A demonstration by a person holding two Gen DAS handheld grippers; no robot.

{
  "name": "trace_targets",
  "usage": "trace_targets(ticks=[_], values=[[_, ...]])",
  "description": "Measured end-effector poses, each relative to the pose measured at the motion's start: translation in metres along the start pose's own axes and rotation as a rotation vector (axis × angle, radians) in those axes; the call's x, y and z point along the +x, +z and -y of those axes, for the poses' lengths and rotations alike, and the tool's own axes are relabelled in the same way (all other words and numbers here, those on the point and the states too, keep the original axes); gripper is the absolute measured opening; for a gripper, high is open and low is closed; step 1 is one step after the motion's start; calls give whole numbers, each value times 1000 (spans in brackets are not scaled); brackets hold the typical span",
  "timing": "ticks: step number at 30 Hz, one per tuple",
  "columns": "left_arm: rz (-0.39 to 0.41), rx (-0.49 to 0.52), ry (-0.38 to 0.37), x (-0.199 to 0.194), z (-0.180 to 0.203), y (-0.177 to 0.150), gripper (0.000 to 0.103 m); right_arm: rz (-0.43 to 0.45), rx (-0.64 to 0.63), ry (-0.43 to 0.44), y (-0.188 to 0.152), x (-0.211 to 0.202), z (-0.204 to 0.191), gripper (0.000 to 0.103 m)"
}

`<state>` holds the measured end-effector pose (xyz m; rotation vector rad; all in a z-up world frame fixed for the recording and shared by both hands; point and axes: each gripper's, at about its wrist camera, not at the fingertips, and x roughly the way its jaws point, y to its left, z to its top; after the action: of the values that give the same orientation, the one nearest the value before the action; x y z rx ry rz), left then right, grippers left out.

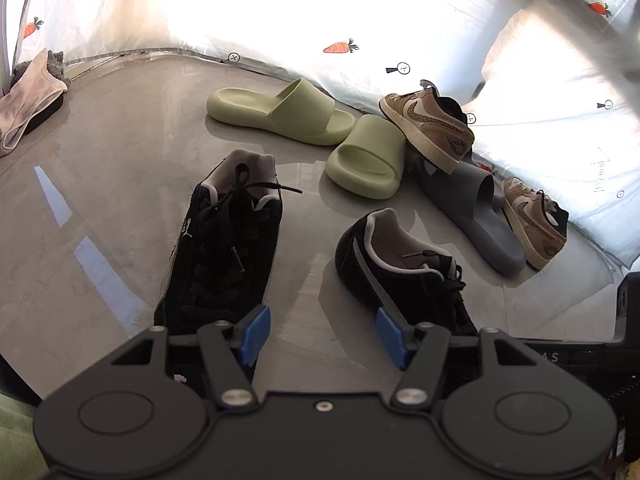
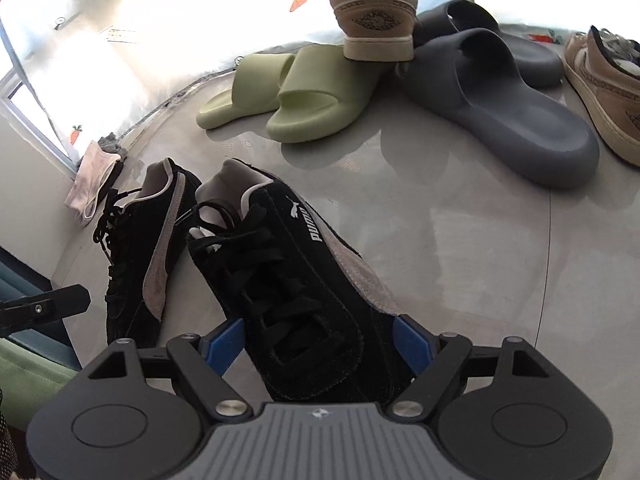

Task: Organize scattered shoes
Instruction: 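Push the two black sneakers together side by side with the right gripper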

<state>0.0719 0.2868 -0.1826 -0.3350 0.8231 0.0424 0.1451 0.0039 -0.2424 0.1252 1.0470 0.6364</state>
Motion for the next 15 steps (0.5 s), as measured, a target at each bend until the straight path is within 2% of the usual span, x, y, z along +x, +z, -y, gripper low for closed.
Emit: trace_targets(ticks=[2,5,7,9,12,13,15], values=[[4,-13,3,-2,-3,0,60,-24,43,22,-4,-2,3,82],[14,-41,13,-4,-7,0,60,-66,68,116,-17,-2,-5,82],[17,-56,19,-5,-11,0,60,-63,76,167,-25,-5,-10,81],[16,-66,24,-6,-13,-1,60,-3,55,133,-26,-13,-12,81],[9,-73,24,-6,-16,-4,60,85,3,29,-21,-20,-13,78],[7,-74,24,-6,-17,-4,60,109,-9,7,-19,-20,-12,71],[3,-78,24,-6,-18,-6,60,101,1,28,-14,-12,-6,60]])
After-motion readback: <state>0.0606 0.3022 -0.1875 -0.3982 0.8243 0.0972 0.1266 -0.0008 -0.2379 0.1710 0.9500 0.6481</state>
